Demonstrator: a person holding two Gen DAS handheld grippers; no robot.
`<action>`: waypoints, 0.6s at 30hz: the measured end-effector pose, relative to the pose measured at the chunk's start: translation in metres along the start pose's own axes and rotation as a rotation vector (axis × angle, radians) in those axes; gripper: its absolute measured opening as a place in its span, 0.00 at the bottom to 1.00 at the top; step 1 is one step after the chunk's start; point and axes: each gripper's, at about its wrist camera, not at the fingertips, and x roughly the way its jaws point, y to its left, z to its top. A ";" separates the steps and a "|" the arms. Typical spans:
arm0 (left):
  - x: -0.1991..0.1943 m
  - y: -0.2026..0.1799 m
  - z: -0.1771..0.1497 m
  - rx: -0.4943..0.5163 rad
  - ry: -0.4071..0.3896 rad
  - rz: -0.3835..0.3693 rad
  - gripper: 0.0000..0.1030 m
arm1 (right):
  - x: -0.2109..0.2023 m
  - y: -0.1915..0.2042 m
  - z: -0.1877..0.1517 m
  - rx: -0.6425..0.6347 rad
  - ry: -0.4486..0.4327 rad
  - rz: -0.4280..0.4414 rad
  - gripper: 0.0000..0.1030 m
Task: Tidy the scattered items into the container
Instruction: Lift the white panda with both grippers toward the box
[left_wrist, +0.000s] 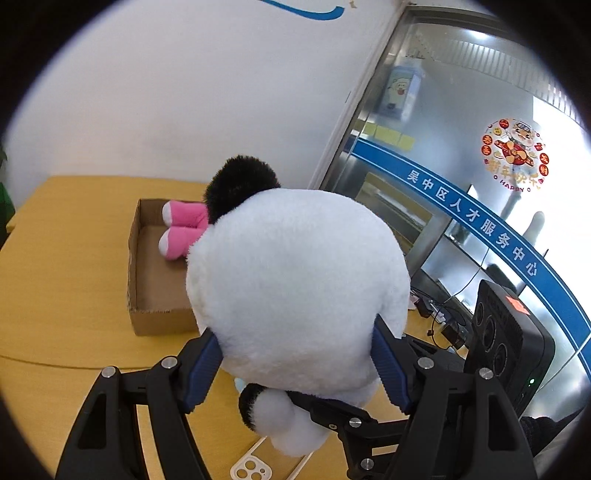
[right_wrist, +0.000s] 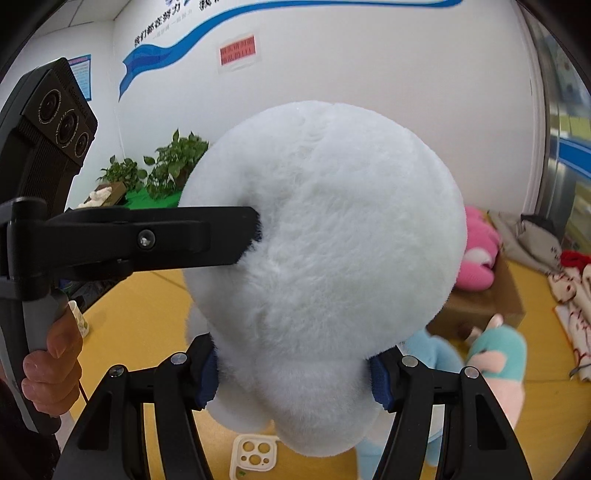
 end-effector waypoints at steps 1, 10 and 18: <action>-0.002 -0.005 0.007 0.011 -0.008 -0.007 0.72 | -0.007 -0.001 0.006 -0.002 -0.020 -0.009 0.68; -0.018 -0.061 0.074 0.150 -0.082 0.015 0.72 | -0.046 -0.025 0.072 -0.009 -0.164 -0.060 0.68; -0.030 -0.082 0.122 0.242 -0.142 0.034 0.72 | -0.066 -0.035 0.131 -0.047 -0.250 -0.087 0.68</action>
